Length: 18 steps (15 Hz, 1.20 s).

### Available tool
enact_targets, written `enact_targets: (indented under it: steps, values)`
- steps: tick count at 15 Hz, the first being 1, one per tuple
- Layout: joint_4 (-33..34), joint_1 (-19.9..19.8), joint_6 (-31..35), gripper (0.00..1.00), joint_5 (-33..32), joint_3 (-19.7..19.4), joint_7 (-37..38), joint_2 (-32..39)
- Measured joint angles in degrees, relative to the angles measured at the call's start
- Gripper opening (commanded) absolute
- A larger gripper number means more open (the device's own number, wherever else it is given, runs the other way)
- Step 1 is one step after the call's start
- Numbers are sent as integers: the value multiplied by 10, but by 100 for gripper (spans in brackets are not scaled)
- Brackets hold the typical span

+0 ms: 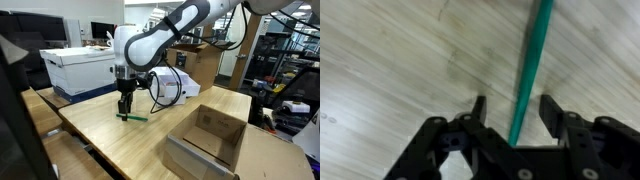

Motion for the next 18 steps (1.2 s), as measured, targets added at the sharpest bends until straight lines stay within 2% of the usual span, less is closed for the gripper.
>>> enact_targets:
  steps: [2, 5, 8, 10, 18]
  values:
    - [2, 4, 0, 19, -1, -2, 0, 0]
    - [3, 13, 0, 6, -1, -3, 0, -2]
    - [3, 20, 0, 2, -2, -6, 0, -3]
    - [4, 22, 0, 5, -2, -7, 1, -4]
    - [11, 23, -2, 5, -1, -12, 28, -4]
